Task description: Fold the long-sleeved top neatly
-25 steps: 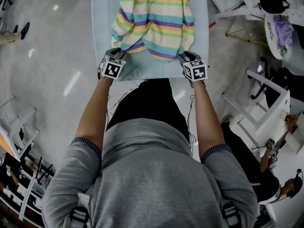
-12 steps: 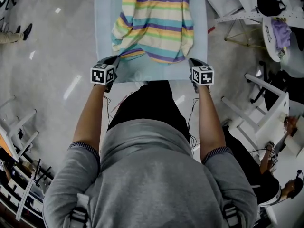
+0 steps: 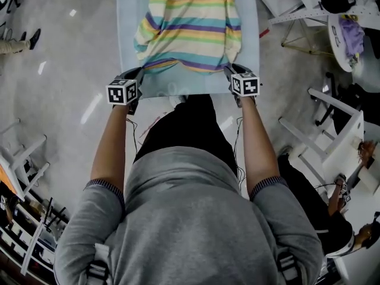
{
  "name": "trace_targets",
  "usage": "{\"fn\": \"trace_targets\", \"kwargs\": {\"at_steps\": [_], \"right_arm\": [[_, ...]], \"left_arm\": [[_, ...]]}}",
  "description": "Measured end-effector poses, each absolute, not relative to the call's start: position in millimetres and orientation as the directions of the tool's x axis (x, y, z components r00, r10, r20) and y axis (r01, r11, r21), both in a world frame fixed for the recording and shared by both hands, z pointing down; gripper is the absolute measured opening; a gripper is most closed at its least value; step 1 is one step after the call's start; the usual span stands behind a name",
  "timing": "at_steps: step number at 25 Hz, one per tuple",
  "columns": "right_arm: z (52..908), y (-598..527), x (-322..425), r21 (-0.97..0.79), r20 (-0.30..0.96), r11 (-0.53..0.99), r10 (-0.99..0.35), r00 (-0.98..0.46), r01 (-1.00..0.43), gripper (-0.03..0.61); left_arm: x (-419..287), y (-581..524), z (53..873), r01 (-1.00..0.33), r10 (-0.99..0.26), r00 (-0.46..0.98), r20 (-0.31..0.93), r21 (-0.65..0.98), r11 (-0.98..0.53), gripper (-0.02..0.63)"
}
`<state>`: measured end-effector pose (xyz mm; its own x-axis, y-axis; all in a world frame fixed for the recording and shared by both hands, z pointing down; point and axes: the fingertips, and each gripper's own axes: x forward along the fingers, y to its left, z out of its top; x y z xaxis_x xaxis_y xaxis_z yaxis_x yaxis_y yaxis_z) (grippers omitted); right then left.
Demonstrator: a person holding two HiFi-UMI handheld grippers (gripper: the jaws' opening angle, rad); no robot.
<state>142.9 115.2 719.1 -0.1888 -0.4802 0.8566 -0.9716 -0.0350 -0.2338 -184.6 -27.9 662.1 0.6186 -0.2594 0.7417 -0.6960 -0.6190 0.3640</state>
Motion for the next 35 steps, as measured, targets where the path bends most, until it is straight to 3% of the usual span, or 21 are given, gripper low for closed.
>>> {"fn": "trace_targets", "kwargs": {"at_steps": [3, 5, 14, 23, 26, 28, 30, 35], "right_arm": [[746, 113, 139, -0.23, 0.867, -0.045, -0.463, -0.184, -0.972, 0.165], [748, 112, 140, -0.225, 0.865, -0.057, -0.472, -0.172, -0.973, 0.032], [683, 160, 160, -0.268, 0.831, -0.142, -0.535, -0.154, -0.953, 0.031], [706, 230, 170, -0.265, 0.891, -0.241, -0.432, -0.142, -0.934, 0.033], [717, 240, 166, -0.25, 0.912, -0.261, -0.386, -0.137, -0.933, 0.035], [719, 240, 166, -0.251, 0.917, -0.265, -0.374, -0.14, -0.931, 0.076], [712, 233, 167, -0.254, 0.911, -0.254, -0.388, -0.142, -0.933, 0.195], [670, 196, 167, -0.243, 0.868, -0.181, -0.479, -0.131, -0.953, 0.27]], "left_arm": [[-188, -24, 662, -0.698, -0.258, 0.614, 0.746, 0.36, -0.619, 0.023], [-193, -21, 662, -0.7, -0.257, 0.61, 0.749, 0.358, -0.618, 0.023], [-195, 14, 658, -0.636, -0.187, 0.655, 0.732, 0.401, -0.659, 0.025], [-187, 84, 696, -0.607, -0.046, 0.619, 0.784, 0.441, -0.661, 0.028], [-194, 97, 706, -0.612, -0.022, 0.603, 0.798, 0.445, -0.654, 0.059], [-199, 96, 705, -0.616, -0.033, 0.601, 0.798, 0.437, -0.656, 0.096], [-202, 86, 699, -0.625, -0.069, 0.606, 0.793, 0.421, -0.657, 0.161], [-217, 38, 673, -0.678, -0.221, 0.584, 0.781, 0.32, -0.661, 0.19]]}}
